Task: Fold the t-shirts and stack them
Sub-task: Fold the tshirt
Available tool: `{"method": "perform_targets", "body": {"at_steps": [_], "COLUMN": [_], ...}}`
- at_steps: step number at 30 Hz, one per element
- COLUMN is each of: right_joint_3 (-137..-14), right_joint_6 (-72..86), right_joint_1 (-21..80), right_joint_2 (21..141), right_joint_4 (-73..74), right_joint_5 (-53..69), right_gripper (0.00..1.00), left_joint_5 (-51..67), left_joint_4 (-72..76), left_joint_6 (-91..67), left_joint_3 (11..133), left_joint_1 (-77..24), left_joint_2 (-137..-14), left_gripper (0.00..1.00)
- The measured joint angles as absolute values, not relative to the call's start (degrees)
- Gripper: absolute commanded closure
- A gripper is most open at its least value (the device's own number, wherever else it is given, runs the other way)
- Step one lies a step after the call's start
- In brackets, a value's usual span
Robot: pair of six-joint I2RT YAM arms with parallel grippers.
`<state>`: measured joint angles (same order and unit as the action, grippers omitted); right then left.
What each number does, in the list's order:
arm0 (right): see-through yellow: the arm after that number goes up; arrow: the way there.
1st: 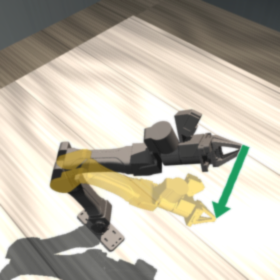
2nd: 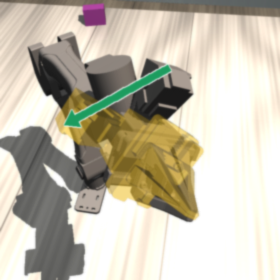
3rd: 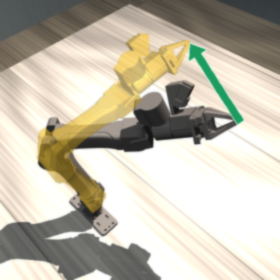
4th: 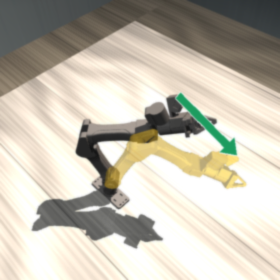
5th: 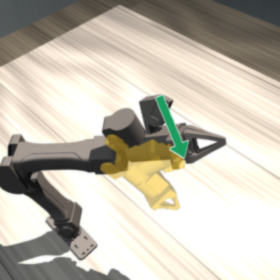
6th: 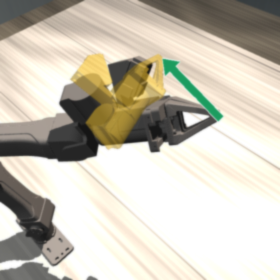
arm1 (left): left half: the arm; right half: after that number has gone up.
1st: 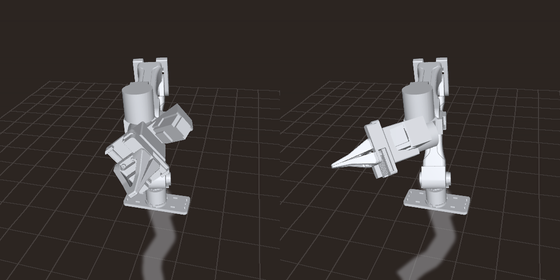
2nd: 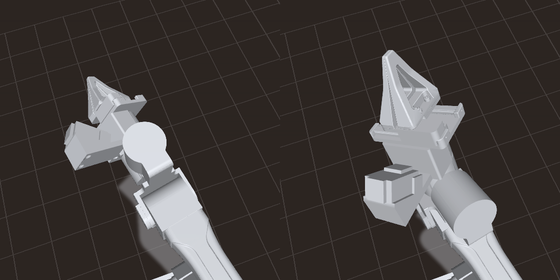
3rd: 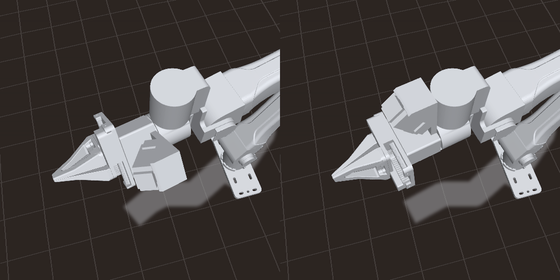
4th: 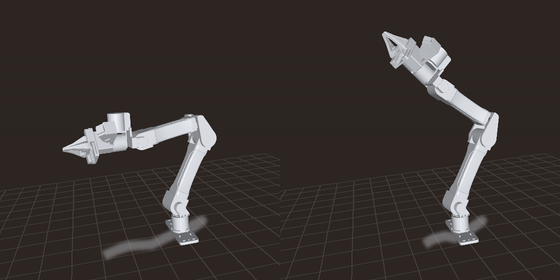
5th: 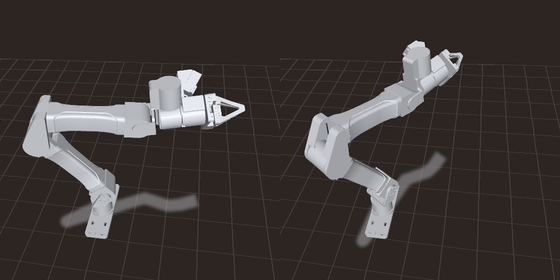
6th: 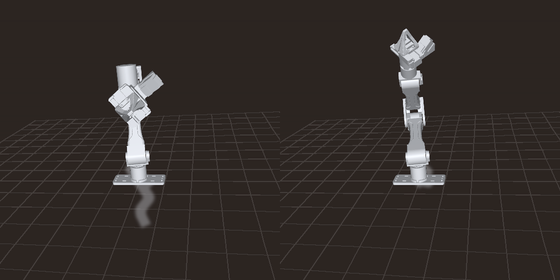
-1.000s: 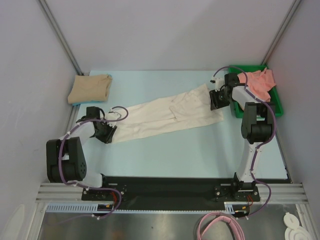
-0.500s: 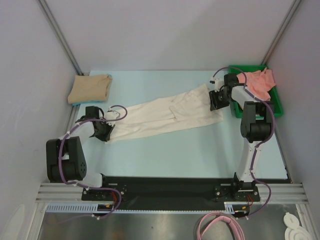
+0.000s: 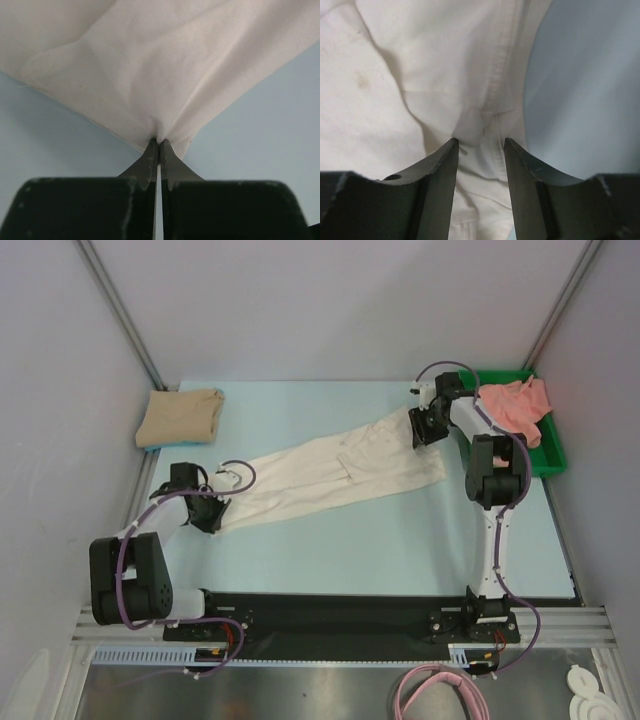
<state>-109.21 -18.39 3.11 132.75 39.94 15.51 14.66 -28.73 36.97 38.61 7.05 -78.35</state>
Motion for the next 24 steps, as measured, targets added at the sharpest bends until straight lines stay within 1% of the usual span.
{"method": "perform_targets", "body": {"at_steps": [2,3,5,8,9,10,11,17,24], "right_joint_3": [-113.32,-114.69,-117.34,-118.89,-119.11,-119.28,-119.46,-120.92,-130.45], "right_joint_6": [-18.04,-18.02,-18.02,-18.81,-19.18,-19.9,-20.25,-21.74,-22.39], "right_joint_1": [3.2,3.27,3.4,4.05,4.38,4.82,5.28,7.44,8.45], "right_joint_2": [135.0,135.81,137.27,138.17,138.26,138.34,138.43,139.26,144.86], "right_joint_4": [42.59,43.31,45.23,46.39,46.5,46.57,46.57,46.98,48.03], "right_joint_5": [15.46,15.4,14.66,11.46,10.26,8.75,7.51,2.2,0.99], "right_gripper": [0.56,0.61,0.65,0.79,0.92,0.98,1.0,1.0,1.0], "left_joint_5": [14.9,15.07,15.27,15.55,15.68,15.79,15.88,16.78,16.97], "left_joint_4": [-29.47,-30.24,-31.97,-34.83,-35.59,-36.32,-36.93,-39.92,-43.09], "left_joint_6": [37.45,37.6,37.89,38.11,38.13,38.13,38.15,38.57,39.07], "left_joint_3": [38.22,38.04,37.67,37.47,37.47,37.47,37.47,37.47,37.47], "left_joint_1": [7.03,7.05,7.05,7.03,7.03,7.03,6.98,6.7,6.22], "left_joint_2": [-77.69,-77.19,-76.12,-74.43,-73.91,-73.34,-72.86,-69.47,-68.2], "left_gripper": [0.99,0.99,0.99,1.0,1.0,0.99,0.99,0.99,1.0]}}
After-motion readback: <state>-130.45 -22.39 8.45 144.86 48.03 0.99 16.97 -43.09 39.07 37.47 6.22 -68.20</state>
